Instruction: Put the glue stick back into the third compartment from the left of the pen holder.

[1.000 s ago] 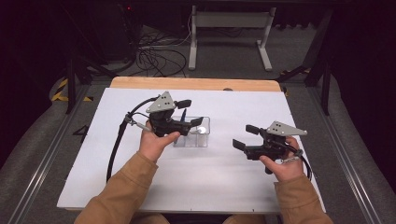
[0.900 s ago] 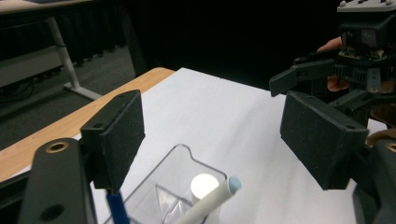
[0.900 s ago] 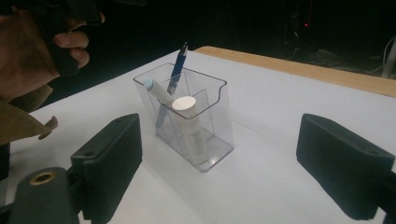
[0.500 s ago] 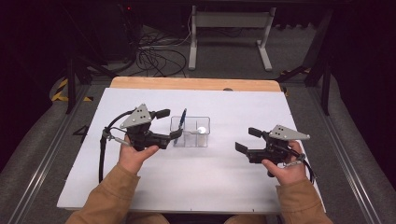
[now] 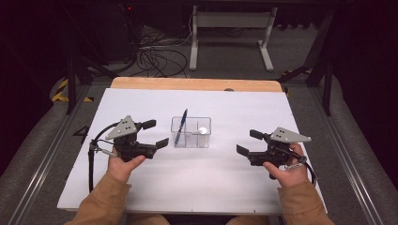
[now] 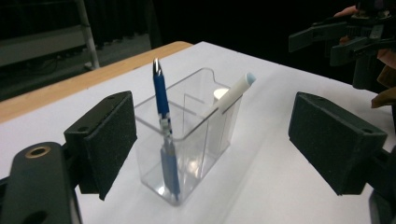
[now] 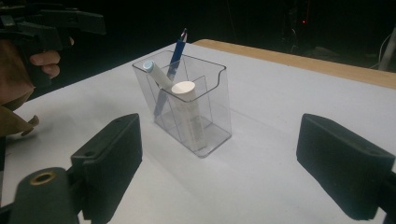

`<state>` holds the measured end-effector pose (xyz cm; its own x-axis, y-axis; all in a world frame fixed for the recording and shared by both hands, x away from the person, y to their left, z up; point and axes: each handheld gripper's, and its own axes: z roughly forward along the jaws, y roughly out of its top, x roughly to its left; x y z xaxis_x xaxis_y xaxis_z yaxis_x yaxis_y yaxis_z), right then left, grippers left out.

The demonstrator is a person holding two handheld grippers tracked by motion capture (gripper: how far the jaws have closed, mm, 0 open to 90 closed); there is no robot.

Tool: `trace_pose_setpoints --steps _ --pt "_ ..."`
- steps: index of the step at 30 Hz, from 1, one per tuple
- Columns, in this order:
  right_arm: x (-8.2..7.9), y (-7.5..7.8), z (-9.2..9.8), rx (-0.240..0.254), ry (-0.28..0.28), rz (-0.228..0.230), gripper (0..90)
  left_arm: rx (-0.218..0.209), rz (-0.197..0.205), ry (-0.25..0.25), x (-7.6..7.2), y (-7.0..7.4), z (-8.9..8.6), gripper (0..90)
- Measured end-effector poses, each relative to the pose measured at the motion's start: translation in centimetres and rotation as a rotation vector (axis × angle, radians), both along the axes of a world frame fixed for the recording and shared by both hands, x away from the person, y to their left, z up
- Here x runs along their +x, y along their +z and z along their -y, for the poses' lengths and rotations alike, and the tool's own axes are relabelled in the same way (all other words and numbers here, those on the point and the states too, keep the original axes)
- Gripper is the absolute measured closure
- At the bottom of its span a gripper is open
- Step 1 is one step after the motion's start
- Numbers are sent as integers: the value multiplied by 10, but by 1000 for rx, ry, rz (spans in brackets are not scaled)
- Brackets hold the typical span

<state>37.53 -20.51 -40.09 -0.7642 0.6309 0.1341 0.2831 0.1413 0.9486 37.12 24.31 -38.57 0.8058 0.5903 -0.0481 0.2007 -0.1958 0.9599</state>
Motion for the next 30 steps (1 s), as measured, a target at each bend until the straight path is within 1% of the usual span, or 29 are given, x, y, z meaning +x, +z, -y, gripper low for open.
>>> trace_pose_setpoints --steps 3,4,6,8,12,15,16,18,22,26,27,28,29,30 --pt "-1 -2 2 -5 -2 -2 147 -18 -5 15 -3 -5 -9 157" --pt "-1 -2 2 -3 -4 -5 147 -13 -8 24 -5 -7 -12 157" --pt "-1 -2 4 -4 -5 -4 147 -3 1 34 -7 -10 -16 156" --pt "-1 -2 5 -2 -6 -2 147 6 -9 40 -10 -14 -21 154" --pt "-1 -2 6 0 -7 -3 147 7 -23 53 -14 -22 -33 153" --pt "-1 -3 5 -1 -6 -7 147 29 -23 72 -17 -25 -39 153" --pt "-1 -3 5 -2 -6 -7 147 44 -16 80 -18 -26 -40 152" --pt "-1 -2 5 0 -6 -7 147 49 -19 89 -20 -27 -42 151" --pt "-1 -3 6 -5 -9 -8 147 39 -30 98 -23 -29 -47 151" --pt "0 -3 6 -3 -8 -8 146 47 -34 116 -26 -33 -52 152" --pt "-1 -3 6 1 -8 -10 146 44 -44 118 -26 -33 -52 151" --pt "0 -3 7 -3 -10 -8 146 28 -55 116 -26 -34 -53 150" --pt "0 -3 7 -3 -12 -11 146 25 -62 113 -25 -34 -53 147" --pt "0 -3 7 -6 -11 -12 146 23 -61 112 -25 -34 -53 147"
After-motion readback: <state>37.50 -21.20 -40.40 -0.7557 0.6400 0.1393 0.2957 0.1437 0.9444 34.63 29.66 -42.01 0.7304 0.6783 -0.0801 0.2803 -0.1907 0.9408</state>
